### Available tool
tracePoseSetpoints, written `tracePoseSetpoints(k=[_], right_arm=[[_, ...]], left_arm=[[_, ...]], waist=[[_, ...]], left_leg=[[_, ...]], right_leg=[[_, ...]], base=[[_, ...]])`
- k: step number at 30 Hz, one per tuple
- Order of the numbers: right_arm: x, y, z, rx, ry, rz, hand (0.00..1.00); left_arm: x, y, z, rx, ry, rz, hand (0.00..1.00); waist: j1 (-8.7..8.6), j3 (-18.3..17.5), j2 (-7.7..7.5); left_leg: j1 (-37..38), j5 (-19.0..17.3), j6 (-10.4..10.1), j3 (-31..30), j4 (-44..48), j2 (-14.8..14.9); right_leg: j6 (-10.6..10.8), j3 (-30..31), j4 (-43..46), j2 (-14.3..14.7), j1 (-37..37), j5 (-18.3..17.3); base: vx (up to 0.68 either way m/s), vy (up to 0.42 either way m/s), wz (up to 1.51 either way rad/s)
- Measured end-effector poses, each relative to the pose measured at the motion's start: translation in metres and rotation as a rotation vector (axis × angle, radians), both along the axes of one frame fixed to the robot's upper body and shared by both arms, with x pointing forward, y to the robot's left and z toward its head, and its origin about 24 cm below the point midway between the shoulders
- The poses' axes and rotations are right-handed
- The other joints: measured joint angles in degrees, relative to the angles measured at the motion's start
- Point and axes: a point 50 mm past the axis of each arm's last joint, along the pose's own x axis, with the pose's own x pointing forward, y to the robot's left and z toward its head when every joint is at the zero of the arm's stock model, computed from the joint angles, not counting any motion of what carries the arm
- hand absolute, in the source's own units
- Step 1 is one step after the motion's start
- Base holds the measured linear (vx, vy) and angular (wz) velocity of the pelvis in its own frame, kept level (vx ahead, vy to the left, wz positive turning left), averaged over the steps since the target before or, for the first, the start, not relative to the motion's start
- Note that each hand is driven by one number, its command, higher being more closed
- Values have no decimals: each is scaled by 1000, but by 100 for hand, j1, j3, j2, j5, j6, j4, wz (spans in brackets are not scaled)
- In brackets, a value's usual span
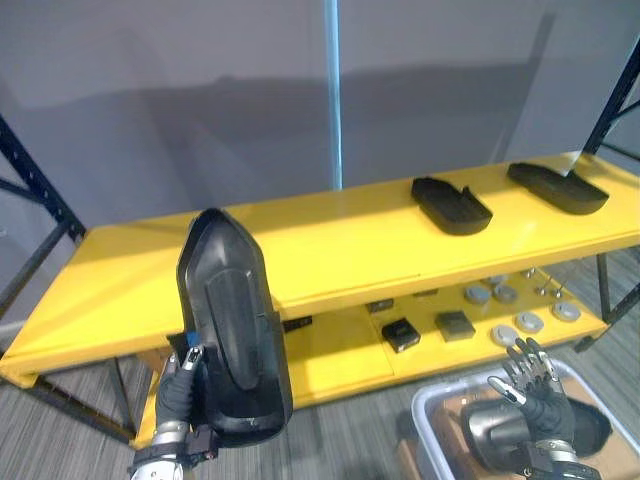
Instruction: Walk over and take plastic housings, then place them on the shelf
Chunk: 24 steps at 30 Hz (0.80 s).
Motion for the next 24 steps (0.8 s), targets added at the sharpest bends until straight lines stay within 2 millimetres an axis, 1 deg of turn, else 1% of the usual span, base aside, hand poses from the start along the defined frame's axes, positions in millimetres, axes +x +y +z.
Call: tracePoseSetpoints(k=[1,2,3,4,5,6,7,8,9,10,12,14,16,17,18,19,20,21,23,24], right_arm=[[1,0,2,-10,-7,7,0],[2,1,4,-8,-15,17,0],[2,1,5,-5,-20,21,0],[3,2,6,-9,-21,32,0],[4,4,8,-19,-27,46,0],[3,3,10,-29,-32,51,0],[3,5,9,-23,-27,54,0],[3,7,7,-12,-24,56,0],[3,12,5,4,-21,75,0],[4,19,3,22,-19,102,0],[3,29,-3,54,-2,132,0],[5,35,-6,68,10,160,0],[8,39,-8,76,13,178,0],[10,40,-9,80,15,184,0],[12,41,-10,81,18,186,0],[14,40,-12,81,29,189,0],[15,40,-13,77,34,196,0],[16,40,-13,76,35,196,0],[18,40,-14,76,40,203,0],[19,40,-13,74,37,207,0]], left_arm=[[1,-1,2,0,-8,-9,100],[1,-2,4,-8,-20,-23,100],[1,-3,4,-20,-22,-32,100],[3,-8,3,-44,-21,-52,100],[6,-13,4,-69,-20,-73,100],[7,-17,5,-84,-19,-86,100],[11,-23,3,-100,-3,-102,100],[14,-26,3,-109,9,-104,100],[18,-28,3,-124,26,-96,100],[20,-27,1,-139,49,-78,100],[25,-24,-5,-146,98,-40,100],[31,-23,-12,-152,146,-15,100],[36,-23,-19,-171,201,5,100],[40,-24,-22,-191,222,11,100],[43,-24,-19,-187,212,16,100],[52,-24,-14,-202,198,15,100],[60,-24,-12,-208,195,18,100],[65,-23,-9,-204,186,22,100],[84,-19,4,-184,154,26,100],[89,-17,7,-176,147,31,100]], waist=[[24,-14,-1],[56,-10,-17],[84,-10,-19],[112,-25,-9],[125,-52,24],[114,-102,101],[57,-243,87],[40,-256,-7],[17,-247,-150],[4,-282,-263],[-8,-350,-373],[-13,-344,-381],[-67,-333,-379],[-123,-283,-391],[-137,-224,-392],[-140,-149,-373],[-189,-93,-342],[-210,-55,-332],[-271,128,-317],[-283,172,-303]], left_leg=[[13,-12,14,268,-619,7],[2,-3,23,427,-1176,-12],[3,20,41,435,-1456,-49],[54,194,187,440,-2145,-173],[196,949,373,481,-2954,-264],[216,1540,510,476,-3179,-254],[370,1356,90,486,-3323,-284],[458,1349,80,518,-3436,-385],[637,1366,104,630,-3679,-532],[770,1366,106,701,-3860,-642],[890,1366,106,738,-4060,-740],[878,1379,89,725,-4114,-755],[832,1435,62,687,-4180,-762],[784,1481,45,649,-4224,-751],[783,1494,36,642,-4236,-737],[760,1517,49,649,-4243,-725],[696,1543,68,644,-4241,-723],[668,1559,72,641,-4243,-725],[571,1604,78,651,-4245,-722],[539,1611,77,652,-4244,-720]], right_leg=[[-4,75,-130,-54,216,-11],[37,156,-186,-139,352,-3],[39,220,-193,-185,387,-4],[75,315,-179,-271,444,-23],[317,372,-85,-323,506,-161],[464,429,-47,-296,518,-260],[599,474,18,-352,539,-427],[605,470,67,-451,522,-446],[609,475,171,-595,497,-450],[610,472,210,-687,507,-448],[621,453,225,-755,511,-441],[626,441,193,-753,496,-438],[629,431,173,-719,443,-436],[631,429,175,-686,388,-434],[631,431,176,-671,380,-434],[632,434,176,-657,347,-434],[632,435,175,-652,290,-434],[632,435,177,-652,260,-434],[633,452,179,-652,154,-435],[634,456,180,-652,119,-436]], base=[[465,29,-29],[400,40,-33],[417,87,-42],[328,121,-46],[479,212,-40],[467,270,-26],[377,244,-10],[334,231,-12],[267,187,-13],[253,187,-16],[147,105,-2],[50,16,5],[8,-7,9],[-13,-6,8],[-32,-10,2],[-50,-11,-3],[-62,-6,-1],[-98,15,1],[-106,25,-4],[-117,28,-6]])
